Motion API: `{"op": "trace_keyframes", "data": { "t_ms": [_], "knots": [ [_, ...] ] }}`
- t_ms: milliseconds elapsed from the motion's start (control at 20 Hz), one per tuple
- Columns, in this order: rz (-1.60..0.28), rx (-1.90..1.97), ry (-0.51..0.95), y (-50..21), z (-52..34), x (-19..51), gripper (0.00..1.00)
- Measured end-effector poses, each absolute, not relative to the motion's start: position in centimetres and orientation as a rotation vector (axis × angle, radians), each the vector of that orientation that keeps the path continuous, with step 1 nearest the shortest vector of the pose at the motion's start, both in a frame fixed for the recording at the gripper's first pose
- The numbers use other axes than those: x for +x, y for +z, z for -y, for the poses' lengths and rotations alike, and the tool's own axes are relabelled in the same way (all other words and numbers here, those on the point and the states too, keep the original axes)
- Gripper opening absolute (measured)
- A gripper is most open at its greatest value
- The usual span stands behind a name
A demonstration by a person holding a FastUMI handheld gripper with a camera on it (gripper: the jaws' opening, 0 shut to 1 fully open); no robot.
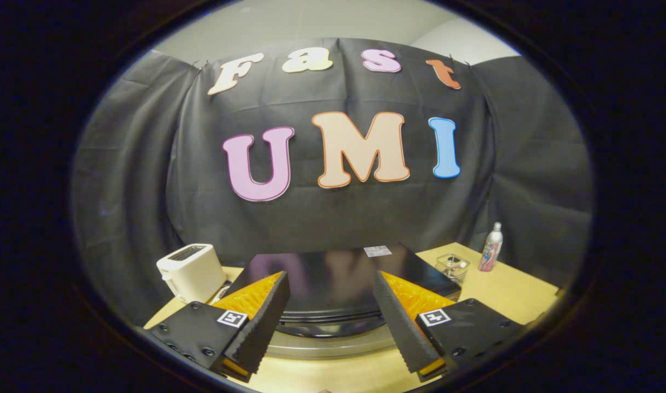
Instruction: Open the toaster oven, put the food inside, and close the toaster oven door.
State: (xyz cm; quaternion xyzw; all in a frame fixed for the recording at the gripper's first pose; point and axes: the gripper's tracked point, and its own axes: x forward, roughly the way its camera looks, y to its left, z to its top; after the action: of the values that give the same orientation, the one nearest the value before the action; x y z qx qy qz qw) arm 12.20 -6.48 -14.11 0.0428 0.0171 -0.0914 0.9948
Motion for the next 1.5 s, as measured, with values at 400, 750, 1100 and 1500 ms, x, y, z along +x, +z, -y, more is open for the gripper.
{"op": "trace_keyframes", "data": {
  "t_ms": [400, 750, 1100, 1500],
  "knots": [
    [0.010, 0.142, -0.205, -17.5, 7.7, 14.8, 0.94],
    [0.065, 0.079, -0.230, -18.7, 8.0, 14.8, 0.94],
    [0.069, 0.081, -0.230, -19.1, 7.9, 12.9, 0.93],
    [0.022, 0.051, -0.258, -20.3, 7.9, 9.2, 0.93]
  ]
}}
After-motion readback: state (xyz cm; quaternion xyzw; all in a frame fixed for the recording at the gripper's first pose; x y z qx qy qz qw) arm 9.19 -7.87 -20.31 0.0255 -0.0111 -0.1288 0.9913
